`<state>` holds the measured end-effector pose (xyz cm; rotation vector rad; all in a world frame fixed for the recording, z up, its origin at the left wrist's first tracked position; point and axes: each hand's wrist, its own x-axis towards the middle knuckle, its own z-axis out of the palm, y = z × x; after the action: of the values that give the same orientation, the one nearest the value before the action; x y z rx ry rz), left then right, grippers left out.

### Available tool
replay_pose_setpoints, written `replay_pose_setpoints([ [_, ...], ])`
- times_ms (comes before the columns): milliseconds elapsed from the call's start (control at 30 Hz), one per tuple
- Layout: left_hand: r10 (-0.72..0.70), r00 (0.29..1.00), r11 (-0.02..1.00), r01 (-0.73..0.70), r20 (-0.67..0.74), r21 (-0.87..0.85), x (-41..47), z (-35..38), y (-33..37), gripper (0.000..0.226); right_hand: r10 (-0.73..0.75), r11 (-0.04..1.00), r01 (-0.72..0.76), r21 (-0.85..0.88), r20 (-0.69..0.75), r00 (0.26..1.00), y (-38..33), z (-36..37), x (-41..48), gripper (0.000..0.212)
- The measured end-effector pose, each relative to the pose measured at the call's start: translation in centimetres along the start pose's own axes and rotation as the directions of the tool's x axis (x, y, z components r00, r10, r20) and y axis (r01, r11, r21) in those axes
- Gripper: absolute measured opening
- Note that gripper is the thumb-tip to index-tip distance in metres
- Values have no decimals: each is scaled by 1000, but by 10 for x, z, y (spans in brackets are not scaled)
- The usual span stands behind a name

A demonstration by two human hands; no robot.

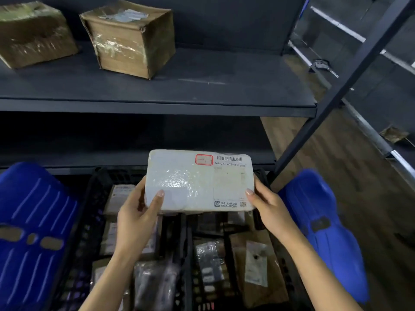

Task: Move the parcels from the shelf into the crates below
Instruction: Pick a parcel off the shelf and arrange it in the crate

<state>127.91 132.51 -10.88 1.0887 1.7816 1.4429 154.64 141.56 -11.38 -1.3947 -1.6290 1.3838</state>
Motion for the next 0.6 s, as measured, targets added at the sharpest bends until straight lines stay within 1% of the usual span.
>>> replay_pose_setpoints([
  [167, -37, 999, 997, 35, 21, 74, -11, 66, 1, 39, 47, 998, -47, -39, 0, 999, 24, -62, 11, 46],
  [267, -73, 997, 992, 70, 28, 105, -11, 94, -3, 35, 94, 995, -94, -38, 20, 995, 41, -84, 20, 45],
  [367, -113, 991, 982, 101, 66, 159, -4, 117, -10, 33, 137, 990, -137, -18, 11, 990, 61, -95, 31, 44],
  [500, -188, 977, 958, 159, 105, 239, 10, 138, -32, 39, 181, 983, -180, 36, -18, 983, 95, -94, 49, 46],
  [600, -255, 960, 935, 213, 116, 284, 20, 149, -55, 37, 220, 972, -221, 79, 18, 975, 121, -86, 66, 46],
])
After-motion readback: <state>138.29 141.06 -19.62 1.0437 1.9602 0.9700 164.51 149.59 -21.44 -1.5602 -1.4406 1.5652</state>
